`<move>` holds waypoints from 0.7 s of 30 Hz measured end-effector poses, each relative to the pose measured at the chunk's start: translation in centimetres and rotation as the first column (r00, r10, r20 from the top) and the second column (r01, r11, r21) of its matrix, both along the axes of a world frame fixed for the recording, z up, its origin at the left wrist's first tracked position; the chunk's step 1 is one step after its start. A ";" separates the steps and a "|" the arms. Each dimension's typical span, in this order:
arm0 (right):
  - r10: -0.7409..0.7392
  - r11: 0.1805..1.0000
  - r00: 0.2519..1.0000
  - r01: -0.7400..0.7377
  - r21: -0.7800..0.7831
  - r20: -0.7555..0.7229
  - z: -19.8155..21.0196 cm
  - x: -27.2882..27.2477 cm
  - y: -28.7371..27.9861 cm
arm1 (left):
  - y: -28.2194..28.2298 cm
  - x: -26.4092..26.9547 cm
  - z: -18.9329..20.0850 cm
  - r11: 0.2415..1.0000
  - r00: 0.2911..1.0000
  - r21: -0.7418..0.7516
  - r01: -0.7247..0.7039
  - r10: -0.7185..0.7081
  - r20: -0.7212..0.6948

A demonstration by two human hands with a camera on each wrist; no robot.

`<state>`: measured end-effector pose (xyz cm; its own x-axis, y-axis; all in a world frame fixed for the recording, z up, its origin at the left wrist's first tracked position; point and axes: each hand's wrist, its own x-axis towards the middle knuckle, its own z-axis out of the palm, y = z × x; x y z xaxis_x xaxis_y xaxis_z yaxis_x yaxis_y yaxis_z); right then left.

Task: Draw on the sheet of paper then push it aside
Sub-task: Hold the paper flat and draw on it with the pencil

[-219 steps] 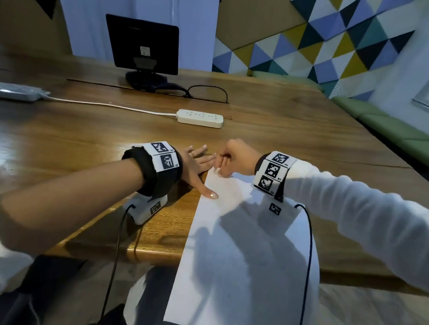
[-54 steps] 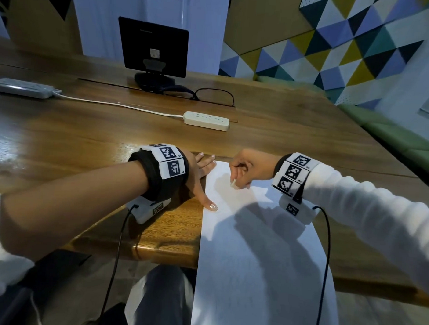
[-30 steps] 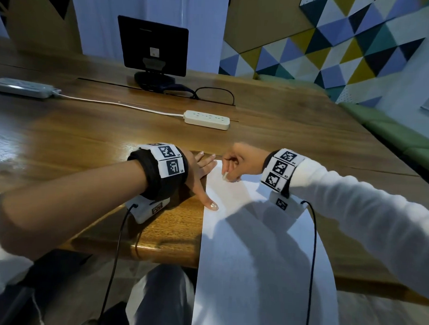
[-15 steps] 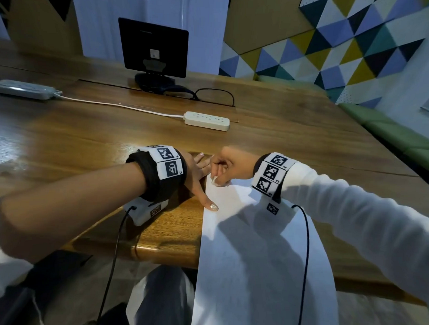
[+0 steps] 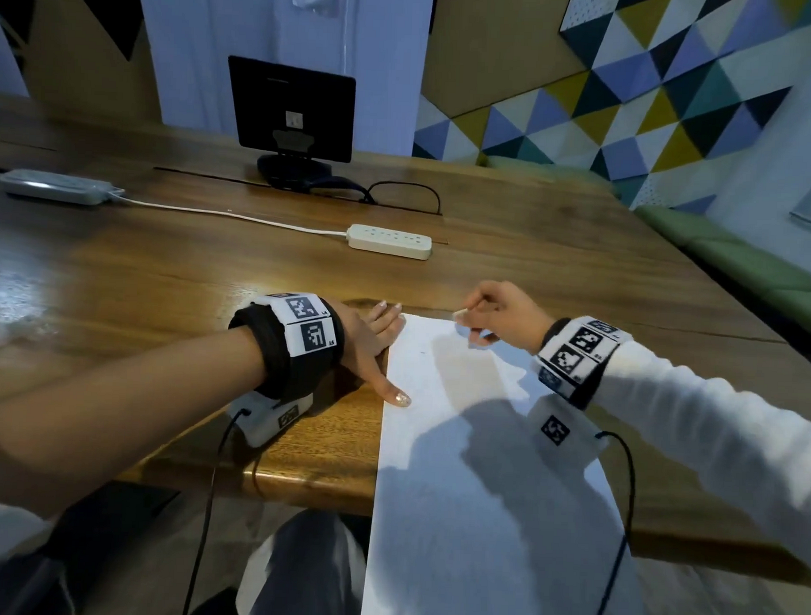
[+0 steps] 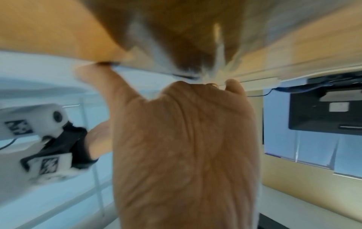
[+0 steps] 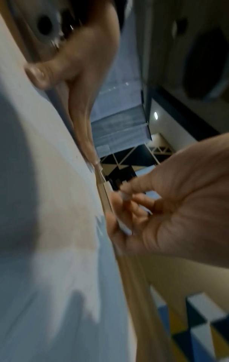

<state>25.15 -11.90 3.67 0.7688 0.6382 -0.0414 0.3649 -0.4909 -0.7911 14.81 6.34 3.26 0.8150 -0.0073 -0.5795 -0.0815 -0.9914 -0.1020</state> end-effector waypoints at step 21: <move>-0.300 0.933 0.932 0.331 0.143 -0.201 -1.3 -0.3 -3.0 | -7.4 -3.0 -0.7 0.961 0.954 -0.157 0.229 -0.189 0.234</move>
<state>24.87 -14.87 2.33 0.9219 0.3731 -0.1040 0.0631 -0.4094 -0.9102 11.78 -1.06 2.55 0.8885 -0.2789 -0.3644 -0.2846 -0.9578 0.0392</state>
